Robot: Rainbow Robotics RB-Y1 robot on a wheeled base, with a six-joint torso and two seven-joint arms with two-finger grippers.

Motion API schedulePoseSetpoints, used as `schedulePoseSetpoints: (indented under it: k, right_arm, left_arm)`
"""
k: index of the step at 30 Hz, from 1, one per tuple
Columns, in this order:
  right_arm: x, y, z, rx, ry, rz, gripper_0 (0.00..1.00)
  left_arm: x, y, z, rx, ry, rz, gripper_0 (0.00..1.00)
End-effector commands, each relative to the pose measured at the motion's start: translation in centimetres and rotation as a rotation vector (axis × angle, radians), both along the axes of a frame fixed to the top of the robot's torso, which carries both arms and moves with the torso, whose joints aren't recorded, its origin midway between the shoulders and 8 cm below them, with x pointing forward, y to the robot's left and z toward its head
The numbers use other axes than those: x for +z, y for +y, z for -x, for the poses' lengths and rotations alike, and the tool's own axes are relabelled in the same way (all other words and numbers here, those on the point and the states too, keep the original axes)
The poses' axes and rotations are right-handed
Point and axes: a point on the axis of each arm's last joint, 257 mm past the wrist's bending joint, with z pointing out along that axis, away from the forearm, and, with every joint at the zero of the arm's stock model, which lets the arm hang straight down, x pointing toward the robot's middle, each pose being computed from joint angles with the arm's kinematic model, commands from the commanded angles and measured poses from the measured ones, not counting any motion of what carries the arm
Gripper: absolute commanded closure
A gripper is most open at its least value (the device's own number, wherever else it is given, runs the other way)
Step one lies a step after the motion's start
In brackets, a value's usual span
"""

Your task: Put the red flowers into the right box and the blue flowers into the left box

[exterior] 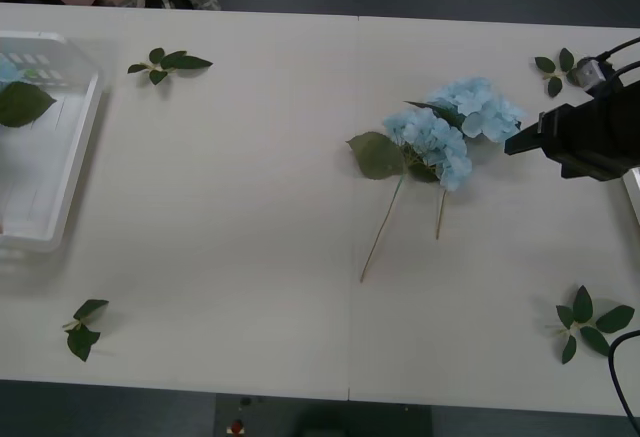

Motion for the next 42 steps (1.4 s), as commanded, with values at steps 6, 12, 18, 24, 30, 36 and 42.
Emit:
schedulePoseSetpoints:
  k: [6, 12, 18, 24, 30, 36, 42]
  right_arm:
    - [-0.3, -3.2, -2.7, -0.197, -0.036, 0.105, 0.00]
    - [-2.3, -3.7, -4.9, -0.231, -0.029, 0.168, 0.00]
    - [-3.0, -2.1, -6.9, -0.244, -0.081, 0.162, 0.00]
    - [-4.6, -1.2, -8.8, -0.276, -0.104, 0.164, 0.00]
    - [-5.7, -1.0, -10.7, -0.285, -0.128, 0.190, 0.00]
    - [-6.9, -1.0, -11.8, -0.297, -0.140, 0.222, 0.00]
    - [-7.8, 0.2, -11.9, -0.324, -0.139, 0.220, 0.00]
  left_arm:
    - [1.6, 3.0, -0.2, 0.009, -0.019, -0.143, 0.59]
    - [2.0, 2.9, -0.7, 0.014, -0.043, -0.134, 0.41]
    - [6.4, 0.4, -1.3, -0.040, -0.141, -0.020, 0.34]
    - [14.3, -4.3, -2.9, -0.195, -0.266, -0.057, 0.26]
    - [14.8, -10.2, -8.3, -0.270, -0.358, -0.175, 0.00]
    - [11.1, -17.5, -11.1, -0.322, -0.439, -0.125, 0.00]
    - [10.1, -26.5, -10.1, -0.508, -0.470, -0.136, 0.00]
